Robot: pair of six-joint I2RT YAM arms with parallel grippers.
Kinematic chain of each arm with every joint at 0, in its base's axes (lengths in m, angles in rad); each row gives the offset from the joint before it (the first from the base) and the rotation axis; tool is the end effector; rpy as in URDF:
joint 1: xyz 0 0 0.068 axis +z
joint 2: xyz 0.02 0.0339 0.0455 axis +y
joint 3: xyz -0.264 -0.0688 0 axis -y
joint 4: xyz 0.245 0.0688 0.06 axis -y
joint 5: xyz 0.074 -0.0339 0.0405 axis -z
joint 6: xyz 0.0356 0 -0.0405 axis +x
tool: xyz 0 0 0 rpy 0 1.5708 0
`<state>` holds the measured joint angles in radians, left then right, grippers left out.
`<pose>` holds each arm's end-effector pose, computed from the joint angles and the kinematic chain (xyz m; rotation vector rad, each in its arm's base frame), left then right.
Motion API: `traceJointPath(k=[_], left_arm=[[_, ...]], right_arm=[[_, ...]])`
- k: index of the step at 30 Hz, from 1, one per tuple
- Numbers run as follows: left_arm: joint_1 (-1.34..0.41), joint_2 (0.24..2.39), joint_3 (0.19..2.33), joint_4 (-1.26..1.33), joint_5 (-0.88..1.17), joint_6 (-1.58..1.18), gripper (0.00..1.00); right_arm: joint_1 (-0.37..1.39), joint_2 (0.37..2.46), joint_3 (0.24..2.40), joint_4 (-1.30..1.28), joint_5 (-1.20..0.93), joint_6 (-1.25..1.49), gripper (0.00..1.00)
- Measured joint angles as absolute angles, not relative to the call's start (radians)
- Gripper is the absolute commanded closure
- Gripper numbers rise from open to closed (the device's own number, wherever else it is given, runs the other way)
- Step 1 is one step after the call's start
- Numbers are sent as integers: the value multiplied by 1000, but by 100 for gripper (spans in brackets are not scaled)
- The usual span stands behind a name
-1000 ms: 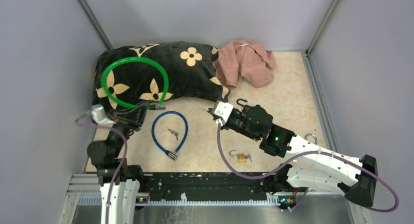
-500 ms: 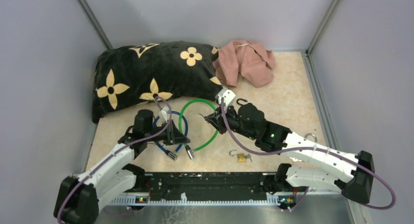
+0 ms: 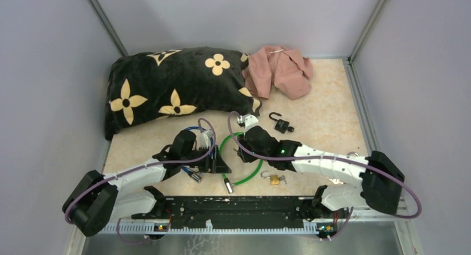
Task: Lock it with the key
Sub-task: Place the key at the center of the board.
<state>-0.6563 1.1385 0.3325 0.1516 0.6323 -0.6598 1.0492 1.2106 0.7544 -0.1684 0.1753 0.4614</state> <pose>0.1486 -0.1410 0.1555 0.3882 2.4332 -1.3633 0.1358 0.2239 0.2427 -0.5574 2.1928 0.6485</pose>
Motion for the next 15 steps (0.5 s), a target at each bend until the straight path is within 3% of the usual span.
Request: traceJointPath(k=[1,3,12,14,15], left_arm=[[-656,1133,332,150,607,-657,2],[-654,1104,332,131,558,-653,2],[-573,777,330,-49,297,-677,2],[-528,720,328,-65,279,-685,2],[-496,685,324,-68,273,-692,2]], right_arm=[[1045,1240,765,-196,186,477,40],[1035,1294,798,-271,207,498,29],[834,1302,941,-442,314,502,30],[733,1295,930,-443,337,514,28],[680,1295,916,-433,340,526,20]])
